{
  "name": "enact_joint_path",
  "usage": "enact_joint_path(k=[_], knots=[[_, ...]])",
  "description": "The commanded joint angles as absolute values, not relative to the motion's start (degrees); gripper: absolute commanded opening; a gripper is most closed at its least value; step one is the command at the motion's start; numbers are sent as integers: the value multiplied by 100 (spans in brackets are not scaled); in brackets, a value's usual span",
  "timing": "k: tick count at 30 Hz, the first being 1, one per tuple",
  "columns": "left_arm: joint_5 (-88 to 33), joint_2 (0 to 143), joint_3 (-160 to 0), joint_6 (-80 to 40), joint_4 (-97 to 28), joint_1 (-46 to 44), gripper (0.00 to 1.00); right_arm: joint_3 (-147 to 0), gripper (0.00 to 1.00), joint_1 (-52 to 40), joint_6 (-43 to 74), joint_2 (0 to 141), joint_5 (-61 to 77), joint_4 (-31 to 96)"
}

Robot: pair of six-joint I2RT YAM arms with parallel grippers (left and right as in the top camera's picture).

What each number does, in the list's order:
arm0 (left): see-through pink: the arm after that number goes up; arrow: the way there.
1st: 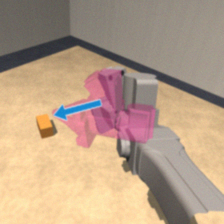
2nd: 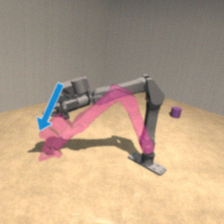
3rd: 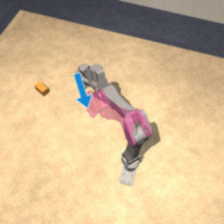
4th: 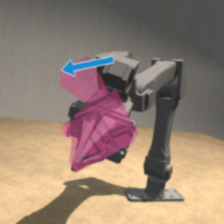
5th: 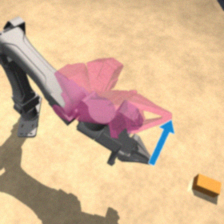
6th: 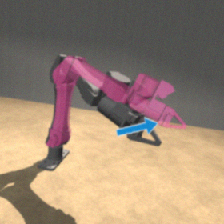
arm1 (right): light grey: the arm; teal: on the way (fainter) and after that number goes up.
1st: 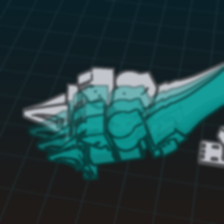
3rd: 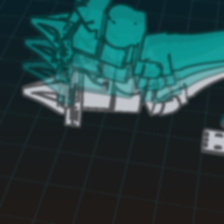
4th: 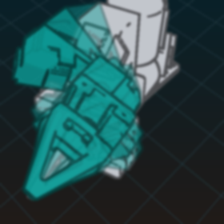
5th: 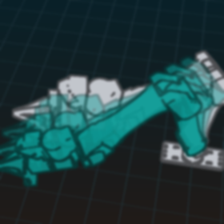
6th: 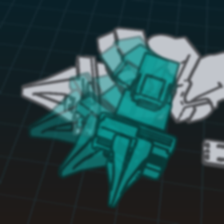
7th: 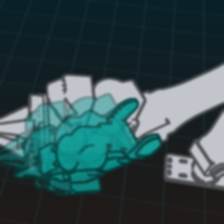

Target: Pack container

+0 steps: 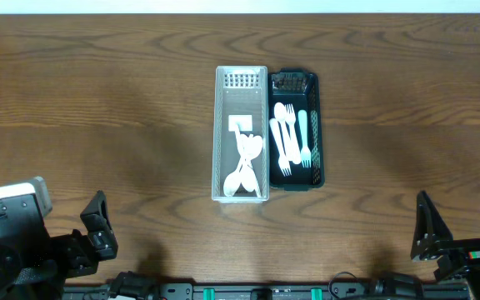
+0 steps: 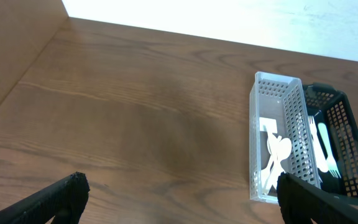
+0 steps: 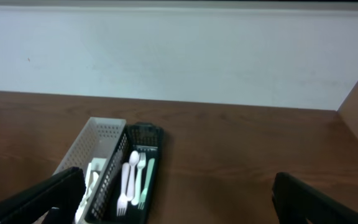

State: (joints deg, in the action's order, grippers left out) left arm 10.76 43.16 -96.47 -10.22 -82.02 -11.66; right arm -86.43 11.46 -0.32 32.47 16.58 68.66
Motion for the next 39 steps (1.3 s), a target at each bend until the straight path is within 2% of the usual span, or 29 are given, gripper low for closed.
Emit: enact_joint_path(k=[1, 8, 27, 31, 39], knots=[[1164, 4303, -9673, -952, -8189, -1142, 98, -8624, 99, 1194, 237, 3223, 1699, 6882], [1164, 4303, -9673, -952, -8189, -1142, 98, -8624, 99, 1192, 1295, 3223, 1697, 6882], [1166, 4303, -9673, -952, -8189, -1142, 98, -8361, 99, 1194, 1087, 3122, 539, 6932], [1164, 4303, -9673, -952, -8189, -1142, 98, -7540, 99, 1205, 611, 2563, 534, 6394], [1164, 4303, -9673, -952, -8189, -1142, 98, -5225, 99, 1203, 611, 926, 558, 5454]])
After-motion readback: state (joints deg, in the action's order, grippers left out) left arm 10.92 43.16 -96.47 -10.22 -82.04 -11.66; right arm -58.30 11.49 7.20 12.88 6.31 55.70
